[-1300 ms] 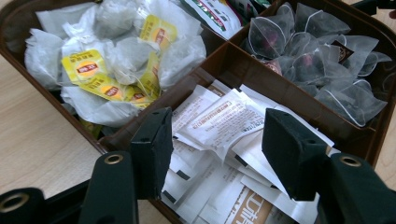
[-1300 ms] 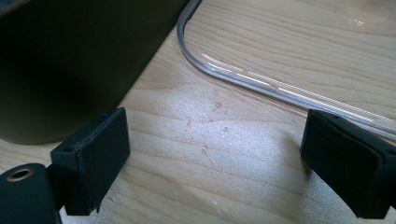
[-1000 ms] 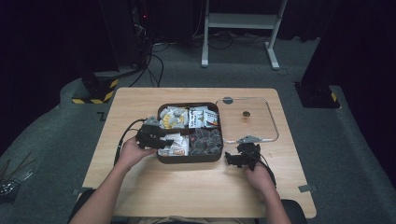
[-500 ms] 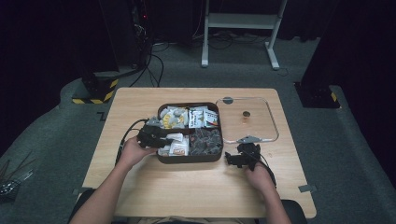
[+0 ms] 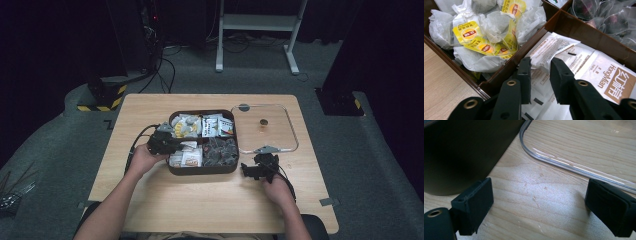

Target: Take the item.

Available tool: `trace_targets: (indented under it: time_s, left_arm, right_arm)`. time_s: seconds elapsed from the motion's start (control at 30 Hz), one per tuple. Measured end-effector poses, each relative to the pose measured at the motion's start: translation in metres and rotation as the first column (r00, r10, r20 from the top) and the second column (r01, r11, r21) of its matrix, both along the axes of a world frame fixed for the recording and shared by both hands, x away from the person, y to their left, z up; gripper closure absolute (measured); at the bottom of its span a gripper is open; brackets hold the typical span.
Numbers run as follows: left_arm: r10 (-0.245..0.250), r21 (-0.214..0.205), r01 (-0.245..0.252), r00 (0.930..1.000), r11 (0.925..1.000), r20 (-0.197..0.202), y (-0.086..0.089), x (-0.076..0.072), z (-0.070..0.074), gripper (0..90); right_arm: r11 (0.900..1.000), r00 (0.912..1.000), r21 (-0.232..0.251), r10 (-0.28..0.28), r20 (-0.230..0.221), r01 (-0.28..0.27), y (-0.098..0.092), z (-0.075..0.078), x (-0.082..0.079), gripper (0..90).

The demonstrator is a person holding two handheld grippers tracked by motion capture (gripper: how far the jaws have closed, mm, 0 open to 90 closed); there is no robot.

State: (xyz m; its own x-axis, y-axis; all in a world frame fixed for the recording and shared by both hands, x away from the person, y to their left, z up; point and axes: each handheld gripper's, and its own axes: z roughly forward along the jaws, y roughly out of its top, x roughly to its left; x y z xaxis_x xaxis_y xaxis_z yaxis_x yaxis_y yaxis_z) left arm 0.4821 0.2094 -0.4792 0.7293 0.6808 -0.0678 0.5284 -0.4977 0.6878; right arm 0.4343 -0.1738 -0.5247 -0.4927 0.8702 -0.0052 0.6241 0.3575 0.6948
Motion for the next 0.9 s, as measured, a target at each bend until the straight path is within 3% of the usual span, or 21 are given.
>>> trace_targets:
  time_s: [0.13,0.27,0.4,0.9]
  left_arm:
    - [0.000,-0.009,-0.001,0.9999,1.0000,-0.010,-0.002,0.003,0.000,76.8]
    - [-0.012,0.015,0.012,0.9999,0.9998,-0.001,-0.008,0.004,0.000,82.7]
    - [-0.018,0.022,0.018,0.9998,0.9996,-0.002,-0.009,0.004,0.001,83.8]
    - [-0.018,-0.019,0.019,0.9997,0.9997,0.016,-0.004,0.000,0.011,85.7]
  right_arm:
    - [1.0000,1.0000,0.000,0.000,0.000,0.000,0.000,0.000,0.000,8.1]
    - [1.0000,1.0000,-0.001,0.000,0.000,0.000,0.000,0.000,0.000,8.2]
    - [1.0000,1.0000,-0.001,0.000,0.000,0.000,0.000,0.000,0.000,8.2]
    - [1.0000,1.0000,-0.001,0.001,0.000,-0.001,0.000,0.000,0.000,8.1]
